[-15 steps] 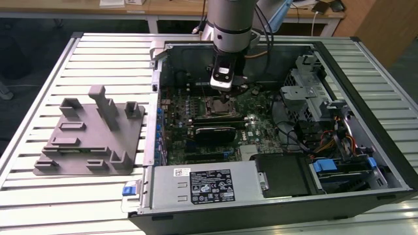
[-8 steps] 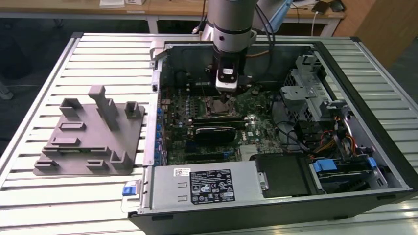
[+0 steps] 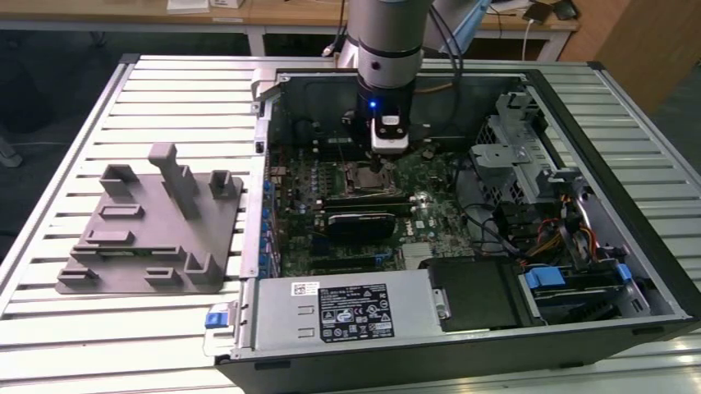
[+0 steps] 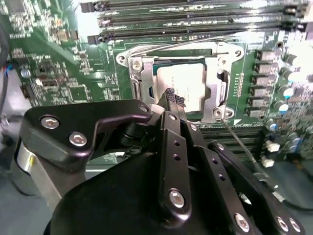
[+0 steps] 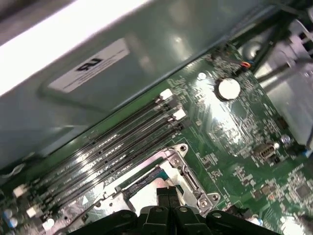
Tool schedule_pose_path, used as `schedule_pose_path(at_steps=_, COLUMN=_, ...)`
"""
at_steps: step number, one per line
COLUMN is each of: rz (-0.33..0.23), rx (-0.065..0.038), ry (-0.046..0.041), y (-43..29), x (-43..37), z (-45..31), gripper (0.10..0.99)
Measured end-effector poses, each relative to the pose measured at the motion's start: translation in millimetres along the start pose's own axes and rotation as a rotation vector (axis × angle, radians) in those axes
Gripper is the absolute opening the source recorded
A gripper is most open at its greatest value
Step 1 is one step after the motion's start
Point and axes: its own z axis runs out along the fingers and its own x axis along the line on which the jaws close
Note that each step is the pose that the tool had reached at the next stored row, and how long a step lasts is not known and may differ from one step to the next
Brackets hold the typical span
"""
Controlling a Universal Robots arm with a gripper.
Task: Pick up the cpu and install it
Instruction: 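Close the cpu cover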
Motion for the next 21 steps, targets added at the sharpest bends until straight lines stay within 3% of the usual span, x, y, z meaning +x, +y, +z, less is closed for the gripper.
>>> schedule_pose_path(at_steps=21, rz=-0.373, rx=-0.004, ry=0.0062, y=-0.3, x=0.5, z=0.5, gripper=0.106)
